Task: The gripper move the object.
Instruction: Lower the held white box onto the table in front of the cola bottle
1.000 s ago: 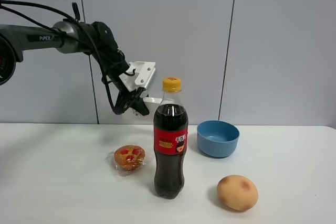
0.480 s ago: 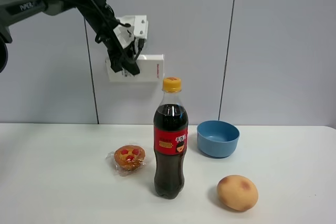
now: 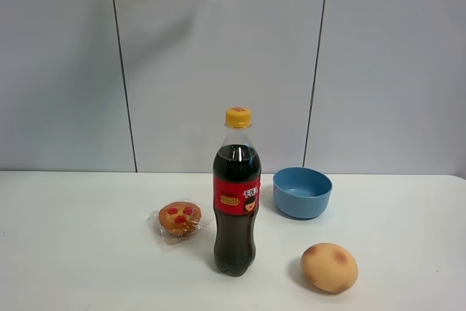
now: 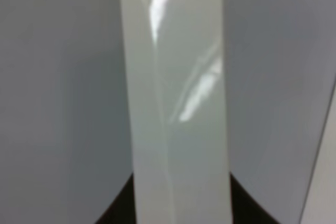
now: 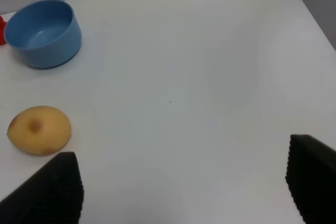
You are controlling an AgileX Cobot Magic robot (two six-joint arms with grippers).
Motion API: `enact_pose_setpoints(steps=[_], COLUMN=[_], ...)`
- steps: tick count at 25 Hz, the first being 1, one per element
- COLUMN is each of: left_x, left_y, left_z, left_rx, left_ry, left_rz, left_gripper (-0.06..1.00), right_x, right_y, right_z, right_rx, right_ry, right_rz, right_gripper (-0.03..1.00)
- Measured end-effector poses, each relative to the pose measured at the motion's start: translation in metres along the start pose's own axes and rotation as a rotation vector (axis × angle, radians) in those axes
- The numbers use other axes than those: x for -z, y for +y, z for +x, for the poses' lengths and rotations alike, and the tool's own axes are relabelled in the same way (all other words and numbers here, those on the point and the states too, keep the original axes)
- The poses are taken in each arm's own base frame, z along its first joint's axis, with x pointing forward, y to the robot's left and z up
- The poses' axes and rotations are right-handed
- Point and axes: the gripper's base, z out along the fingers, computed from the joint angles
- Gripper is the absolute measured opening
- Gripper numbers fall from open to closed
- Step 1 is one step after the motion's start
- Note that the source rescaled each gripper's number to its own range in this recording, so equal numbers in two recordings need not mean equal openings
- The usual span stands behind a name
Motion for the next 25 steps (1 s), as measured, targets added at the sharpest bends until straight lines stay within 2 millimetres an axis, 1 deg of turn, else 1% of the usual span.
enact_pose_setpoints(steps=[3,5,8,9,10,12,14,19,22,25], left_x=[0.038,0.058,0.084,0.086,0.092,0.105,0.122,0.163,0.170,0.165], left_y=[0.002,0.000,-0.013,-0.021,-0.030,-0.049,-0.069,-0.109,-0.136,-0.162], left_z=[-0.023,-0.034,-0.048,-0.050,-0.051,-0.050,-0.047,-0.031,-0.018,-0.009], left_rx=[0.015,0.025,0.019,0.013,0.001,-0.025,-0.039,-0.053,-0.060,-0.074], left_ry=[-0.058,-0.086,-0.100,-0.088,-0.078,-0.057,-0.039,-0.017,0.012,0.046], left_rz=[-0.048,-0.061,-0.022,0.015,0.051,0.117,0.177,0.266,0.341,0.427], left_gripper=[0.00,0.00,0.00,0.00,0.00,0.00,0.00,0.00,0.00,0.00], right_x=[0.000,0.000,0.000,0.000,0.000,0.000,0.000,0.000,0.000,0.000], right_y=[0.000,0.000,0.000,0.000,0.000,0.000,0.000,0.000,0.000,0.000], right_z=[0.000,0.000,0.000,0.000,0.000,0.000,0.000,0.000,0.000,0.000], right_rx=[0.000,0.000,0.000,0.000,0.000,0.000,0.000,0.000,0.000,0.000], right_ry=[0.000,0.000,0.000,0.000,0.000,0.000,0.000,0.000,0.000,0.000], right_rz=[0.000,0.000,0.000,0.000,0.000,0.000,0.000,0.000,0.000,0.000], right_gripper=[1.00,1.00,1.00,1.00,1.00,1.00,1.00,1.00,1.00,1.00])
